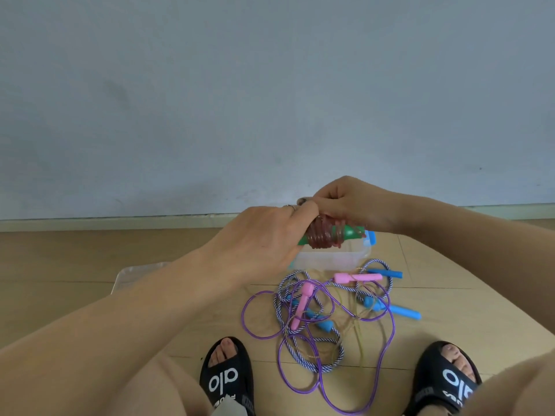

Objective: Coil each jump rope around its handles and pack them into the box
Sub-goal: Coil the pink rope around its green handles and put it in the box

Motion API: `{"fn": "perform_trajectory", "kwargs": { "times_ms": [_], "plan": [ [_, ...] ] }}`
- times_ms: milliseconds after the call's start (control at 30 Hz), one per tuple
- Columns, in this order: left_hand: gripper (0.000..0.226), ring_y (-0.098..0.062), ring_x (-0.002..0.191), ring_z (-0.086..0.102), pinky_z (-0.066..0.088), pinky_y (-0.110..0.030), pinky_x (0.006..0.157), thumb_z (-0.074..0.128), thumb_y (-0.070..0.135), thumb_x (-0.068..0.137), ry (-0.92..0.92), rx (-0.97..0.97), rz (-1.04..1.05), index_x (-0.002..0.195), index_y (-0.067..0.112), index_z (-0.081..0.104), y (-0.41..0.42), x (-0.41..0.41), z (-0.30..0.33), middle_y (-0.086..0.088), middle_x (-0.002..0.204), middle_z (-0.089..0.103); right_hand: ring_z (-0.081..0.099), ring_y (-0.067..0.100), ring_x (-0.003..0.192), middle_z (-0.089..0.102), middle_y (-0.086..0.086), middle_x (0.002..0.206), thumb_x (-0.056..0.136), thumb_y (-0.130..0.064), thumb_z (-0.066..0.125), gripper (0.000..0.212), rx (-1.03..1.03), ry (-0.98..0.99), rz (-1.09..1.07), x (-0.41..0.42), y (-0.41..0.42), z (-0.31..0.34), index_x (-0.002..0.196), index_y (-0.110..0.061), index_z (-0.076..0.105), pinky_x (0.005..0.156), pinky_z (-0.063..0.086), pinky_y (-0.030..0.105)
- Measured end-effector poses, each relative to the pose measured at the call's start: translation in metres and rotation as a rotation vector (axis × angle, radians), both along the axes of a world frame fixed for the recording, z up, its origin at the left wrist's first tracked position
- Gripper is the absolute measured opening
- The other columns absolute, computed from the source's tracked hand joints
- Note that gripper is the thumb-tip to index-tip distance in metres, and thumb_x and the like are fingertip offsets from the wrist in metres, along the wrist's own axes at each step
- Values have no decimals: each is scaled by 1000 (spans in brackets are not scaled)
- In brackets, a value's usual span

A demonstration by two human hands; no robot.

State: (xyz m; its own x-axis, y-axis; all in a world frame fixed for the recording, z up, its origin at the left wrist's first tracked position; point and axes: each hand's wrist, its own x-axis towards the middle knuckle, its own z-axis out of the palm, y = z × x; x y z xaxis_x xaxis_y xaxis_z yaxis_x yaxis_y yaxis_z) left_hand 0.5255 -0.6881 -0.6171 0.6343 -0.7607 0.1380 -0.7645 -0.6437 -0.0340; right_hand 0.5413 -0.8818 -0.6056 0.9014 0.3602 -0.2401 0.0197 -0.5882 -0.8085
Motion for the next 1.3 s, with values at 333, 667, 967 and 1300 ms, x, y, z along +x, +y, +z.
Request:
{"fn": "perform_trajectory", "kwargs": {
  "times_ms": [333, 667, 967, 1300],
  "plan": [
    [14, -26, 64, 51, 37, -37, 54, 50, 20, 95, 149, -211, 279, 103, 17, 39, 10, 19, 4, -2, 70, 50, 25, 12, 36, 35, -3, 45, 102, -30, 32, 46, 52, 98, -269, -14, 22, -22, 58, -15, 34, 41, 20, 19],
    [11, -20, 56, 45, 29, -32, 47, 47, 18, 95, 168, -61, 451, 94, 13, 37, 17, 26, -9, -3, 69, 47, 58, 30, 81, 58, 3, 85, 104, -27, 31, 25, -662, -504, 48, -47, 32, -10, 100, -17, 54, 67, 48, 38],
    [24, -26, 59, 48, 25, -32, 46, 48, 8, 88, -66, 139, 333, 105, 18, 35, 8, 16, -14, 1, 67, 36, 57, 9, 57, 65, -7, 59, 88, -26, 60, 14, -354, -605, 2, -28, 20, 30, 77, -21, 66, 62, 49, 31],
    [56, -27, 44, 44, 22, -26, 36, 75, 4, 60, -154, 40, 81, 100, 15, 38, 4, 2, -6, -2, 65, 46, 41, 4, 43, 51, -15, 43, 87, -23, 70, 17, 31, -296, -168, -2, 16, 12, 74, -14, 64, 49, 35, 12]
  ]
}}
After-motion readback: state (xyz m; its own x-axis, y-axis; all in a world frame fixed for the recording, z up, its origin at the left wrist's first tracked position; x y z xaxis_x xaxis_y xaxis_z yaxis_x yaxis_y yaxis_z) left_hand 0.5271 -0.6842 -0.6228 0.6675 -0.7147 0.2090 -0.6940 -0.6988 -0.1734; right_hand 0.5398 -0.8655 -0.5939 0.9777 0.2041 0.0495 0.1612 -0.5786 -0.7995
